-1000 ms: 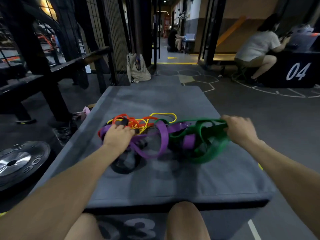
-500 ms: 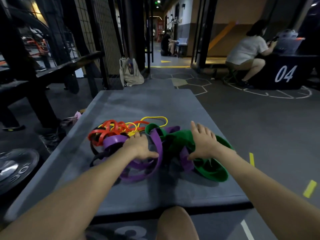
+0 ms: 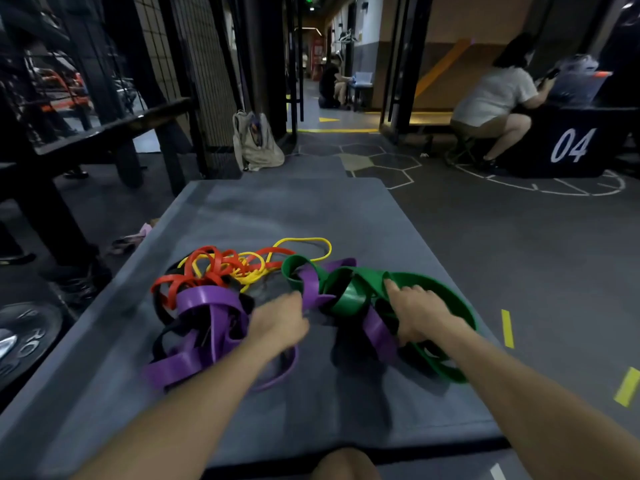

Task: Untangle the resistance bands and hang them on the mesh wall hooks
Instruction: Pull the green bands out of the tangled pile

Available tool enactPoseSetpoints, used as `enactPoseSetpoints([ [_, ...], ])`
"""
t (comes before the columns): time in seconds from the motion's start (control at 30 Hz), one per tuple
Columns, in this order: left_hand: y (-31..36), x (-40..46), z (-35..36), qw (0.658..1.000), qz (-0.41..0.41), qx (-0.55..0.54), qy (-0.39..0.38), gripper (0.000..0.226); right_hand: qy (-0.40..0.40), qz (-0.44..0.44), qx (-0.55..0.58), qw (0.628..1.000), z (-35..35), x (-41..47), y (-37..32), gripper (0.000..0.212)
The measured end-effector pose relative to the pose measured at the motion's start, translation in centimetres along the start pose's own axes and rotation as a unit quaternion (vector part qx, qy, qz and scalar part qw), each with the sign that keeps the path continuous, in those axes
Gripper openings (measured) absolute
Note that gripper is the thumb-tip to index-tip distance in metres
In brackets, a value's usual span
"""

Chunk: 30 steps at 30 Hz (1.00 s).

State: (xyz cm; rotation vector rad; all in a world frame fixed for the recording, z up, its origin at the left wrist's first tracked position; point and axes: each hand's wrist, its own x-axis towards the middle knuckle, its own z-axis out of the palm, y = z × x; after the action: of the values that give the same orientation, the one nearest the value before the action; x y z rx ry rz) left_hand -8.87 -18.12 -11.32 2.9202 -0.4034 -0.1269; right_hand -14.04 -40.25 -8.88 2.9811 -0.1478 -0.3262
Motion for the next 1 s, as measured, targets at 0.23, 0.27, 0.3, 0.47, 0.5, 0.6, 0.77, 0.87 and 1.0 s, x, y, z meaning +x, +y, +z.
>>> enactPoseSetpoints([
  [0.23, -8.6, -0.5, -6.6, 0.989, -0.072, -0.019, 0.130, 0.032, 0.102, 0.050, 0.054, 0.992, -3.4, 1.0, 2.3, 0.032],
  [0.27, -9.5, -1.1, -7.2, 0.987, -0.080, -0.011, 0.137, 0.033, 0.153, 0.066, 0.077, 0.983, -4.0, 1.5, 2.6, 0.031],
  [0.3, -10.2, -1.6, -7.6, 0.986, -0.090, 0.006, 0.141, 0.035, 0.200, 0.076, 0.100, 0.972, -4.5, 2.0, 2.8, 0.032],
  [0.47, -8.8, -3.1, -7.6, 0.981, -0.074, 0.080, 0.162, 0.042, 0.393, 0.061, 0.108, 0.911, -5.5, 4.3, 2.4, 0.043],
  [0.5, -8.4, -3.1, -7.4, 0.981, -0.066, 0.099, 0.156, 0.042, 0.384, 0.060, 0.100, 0.916, -4.9, 4.5, 2.6, 0.048],
  [0.6, -7.6, -3.3, -6.3, 0.984, -0.034, 0.153, 0.085, 0.038, 0.194, 0.061, 0.029, 0.979, -2.0, 4.1, 3.0, 0.084],
  [0.77, -5.9, -3.9, -4.5, 0.988, 0.001, 0.151, -0.044, 0.028, 0.160, -0.006, 0.003, 0.987, -1.8, 3.3, 1.8, 0.086],
  [0.87, -5.8, -4.7, -5.0, 0.984, 0.007, 0.158, -0.078, 0.031, 0.139, -0.005, 0.016, 0.990, -2.6, 2.6, 1.3, 0.097],
  [1.0, -5.5, -6.2, -5.7, 0.977, 0.044, 0.173, -0.120, 0.019, 0.136, 0.000, 0.088, 0.987, -1.5, 0.7, 0.6, 0.091],
])
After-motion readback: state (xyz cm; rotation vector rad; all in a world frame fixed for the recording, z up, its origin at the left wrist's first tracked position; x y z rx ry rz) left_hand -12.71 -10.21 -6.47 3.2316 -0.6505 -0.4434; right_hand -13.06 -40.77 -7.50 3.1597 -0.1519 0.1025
